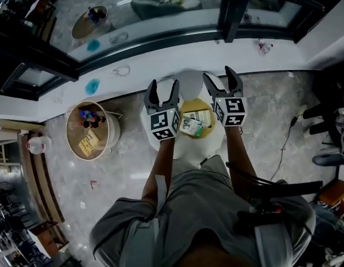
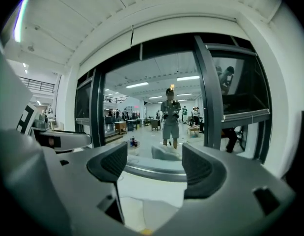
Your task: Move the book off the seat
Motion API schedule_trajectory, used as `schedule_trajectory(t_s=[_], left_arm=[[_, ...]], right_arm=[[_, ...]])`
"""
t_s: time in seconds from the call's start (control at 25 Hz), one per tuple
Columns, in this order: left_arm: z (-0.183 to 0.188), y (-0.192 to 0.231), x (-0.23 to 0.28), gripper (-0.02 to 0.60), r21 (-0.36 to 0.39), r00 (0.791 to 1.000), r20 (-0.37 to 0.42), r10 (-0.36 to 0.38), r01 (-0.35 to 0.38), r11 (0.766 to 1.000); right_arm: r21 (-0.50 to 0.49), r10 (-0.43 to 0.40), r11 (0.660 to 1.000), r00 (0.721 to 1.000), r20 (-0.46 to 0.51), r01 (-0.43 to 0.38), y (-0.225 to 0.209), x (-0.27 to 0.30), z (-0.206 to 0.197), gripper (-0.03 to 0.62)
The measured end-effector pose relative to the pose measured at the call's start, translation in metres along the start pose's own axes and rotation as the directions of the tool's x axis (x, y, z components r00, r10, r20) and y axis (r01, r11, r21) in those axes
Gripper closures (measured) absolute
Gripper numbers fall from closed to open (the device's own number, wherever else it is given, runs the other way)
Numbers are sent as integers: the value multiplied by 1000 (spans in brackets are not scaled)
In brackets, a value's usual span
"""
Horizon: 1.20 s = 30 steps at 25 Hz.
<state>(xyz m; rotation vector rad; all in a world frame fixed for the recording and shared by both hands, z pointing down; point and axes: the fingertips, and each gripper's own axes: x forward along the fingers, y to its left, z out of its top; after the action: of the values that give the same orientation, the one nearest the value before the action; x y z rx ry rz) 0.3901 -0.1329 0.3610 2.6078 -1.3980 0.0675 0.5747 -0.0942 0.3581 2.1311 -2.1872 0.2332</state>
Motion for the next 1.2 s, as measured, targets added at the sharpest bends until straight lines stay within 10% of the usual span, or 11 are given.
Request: schedule_trajectory(t_s=[0.6,1.2], left_arm=[[-253,19,29,247,-40,939,-323,-121,114,993],[-575,52,38,224,-133,774,-589,-232,190,973]], right_arm=[[90,-61,992,969,-241,84,8,13,-237,237],[192,-94,953,833,-546,234,7,10,-580,237]])
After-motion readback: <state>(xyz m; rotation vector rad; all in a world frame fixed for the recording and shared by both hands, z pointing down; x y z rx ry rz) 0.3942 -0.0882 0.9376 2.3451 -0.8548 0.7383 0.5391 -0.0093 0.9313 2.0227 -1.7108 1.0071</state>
